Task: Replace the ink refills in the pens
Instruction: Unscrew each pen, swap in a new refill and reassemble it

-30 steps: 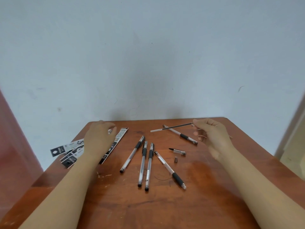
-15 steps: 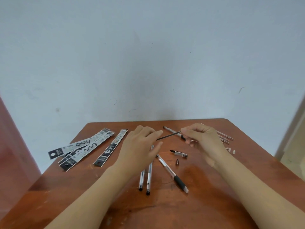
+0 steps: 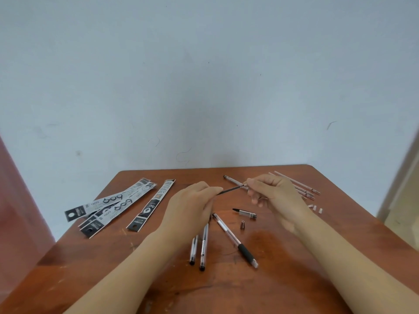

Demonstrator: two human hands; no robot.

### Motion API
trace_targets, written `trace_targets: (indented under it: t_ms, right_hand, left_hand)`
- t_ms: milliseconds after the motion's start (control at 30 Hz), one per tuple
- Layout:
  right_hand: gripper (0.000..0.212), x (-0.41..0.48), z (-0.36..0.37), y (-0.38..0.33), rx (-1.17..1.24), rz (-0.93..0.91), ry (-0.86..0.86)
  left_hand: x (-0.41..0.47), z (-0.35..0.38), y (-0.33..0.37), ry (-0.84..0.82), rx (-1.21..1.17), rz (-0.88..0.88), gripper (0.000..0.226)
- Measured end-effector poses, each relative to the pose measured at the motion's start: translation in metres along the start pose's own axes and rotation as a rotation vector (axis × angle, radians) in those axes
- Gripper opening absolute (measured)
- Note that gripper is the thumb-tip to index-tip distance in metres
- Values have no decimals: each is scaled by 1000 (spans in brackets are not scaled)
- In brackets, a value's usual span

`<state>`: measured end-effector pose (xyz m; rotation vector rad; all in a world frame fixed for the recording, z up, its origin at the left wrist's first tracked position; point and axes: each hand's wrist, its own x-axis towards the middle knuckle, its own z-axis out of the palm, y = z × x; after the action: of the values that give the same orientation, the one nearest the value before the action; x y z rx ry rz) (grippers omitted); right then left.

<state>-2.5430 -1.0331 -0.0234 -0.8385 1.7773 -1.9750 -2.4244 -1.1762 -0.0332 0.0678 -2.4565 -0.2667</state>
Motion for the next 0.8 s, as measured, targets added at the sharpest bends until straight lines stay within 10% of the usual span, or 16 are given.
trace_targets:
  t_ms: [800]
  right_hand:
    - [28,3,-1,0,-93,-69,7]
  left_hand:
    - [5,-8,5,-92,-50,-50,38]
